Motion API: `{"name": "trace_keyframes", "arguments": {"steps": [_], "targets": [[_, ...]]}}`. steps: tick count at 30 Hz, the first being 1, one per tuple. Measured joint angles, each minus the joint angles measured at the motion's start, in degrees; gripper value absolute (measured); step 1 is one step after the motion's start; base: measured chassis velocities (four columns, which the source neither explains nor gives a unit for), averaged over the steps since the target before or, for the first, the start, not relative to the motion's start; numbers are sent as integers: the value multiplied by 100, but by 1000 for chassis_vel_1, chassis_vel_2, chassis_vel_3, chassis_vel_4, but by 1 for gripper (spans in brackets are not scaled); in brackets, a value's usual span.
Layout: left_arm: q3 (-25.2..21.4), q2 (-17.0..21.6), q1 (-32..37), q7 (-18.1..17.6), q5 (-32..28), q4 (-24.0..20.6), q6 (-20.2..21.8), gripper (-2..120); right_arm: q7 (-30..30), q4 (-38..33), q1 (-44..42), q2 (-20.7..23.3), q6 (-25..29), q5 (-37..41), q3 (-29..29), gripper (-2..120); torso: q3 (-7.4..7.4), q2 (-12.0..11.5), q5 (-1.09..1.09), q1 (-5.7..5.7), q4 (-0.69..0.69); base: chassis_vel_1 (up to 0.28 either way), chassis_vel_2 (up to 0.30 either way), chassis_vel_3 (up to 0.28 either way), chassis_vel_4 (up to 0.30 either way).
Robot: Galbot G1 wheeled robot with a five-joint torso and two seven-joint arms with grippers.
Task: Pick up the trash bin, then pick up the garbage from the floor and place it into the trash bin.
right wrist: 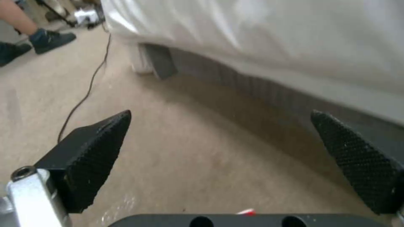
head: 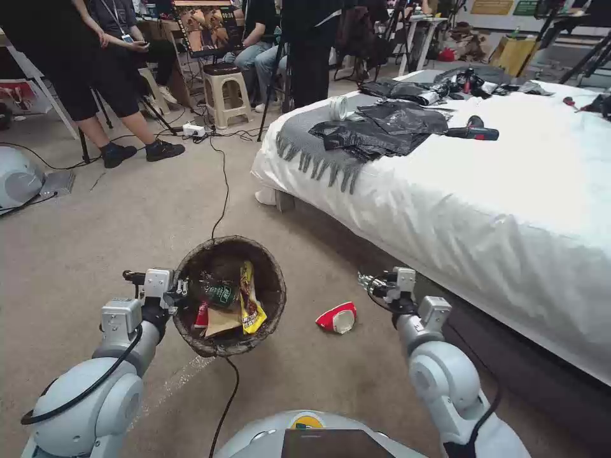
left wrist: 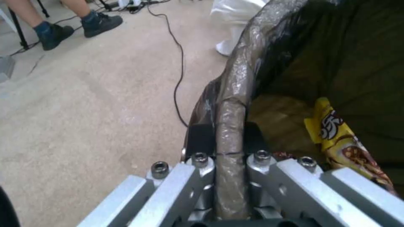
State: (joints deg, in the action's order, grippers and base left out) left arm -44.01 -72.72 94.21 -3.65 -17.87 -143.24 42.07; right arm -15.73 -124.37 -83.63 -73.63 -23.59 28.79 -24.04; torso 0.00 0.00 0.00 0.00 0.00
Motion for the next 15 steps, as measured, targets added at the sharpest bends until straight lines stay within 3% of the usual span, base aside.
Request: {"name": "trace_keyframes", "arguments": {"steps": [15], "targets": [[-49, 23, 54, -1, -50, 0, 3, 2, -327, 1588, 695, -28, 42, 373, 884, 100, 0, 0, -1, 0, 0, 0, 0, 0, 0]]}}
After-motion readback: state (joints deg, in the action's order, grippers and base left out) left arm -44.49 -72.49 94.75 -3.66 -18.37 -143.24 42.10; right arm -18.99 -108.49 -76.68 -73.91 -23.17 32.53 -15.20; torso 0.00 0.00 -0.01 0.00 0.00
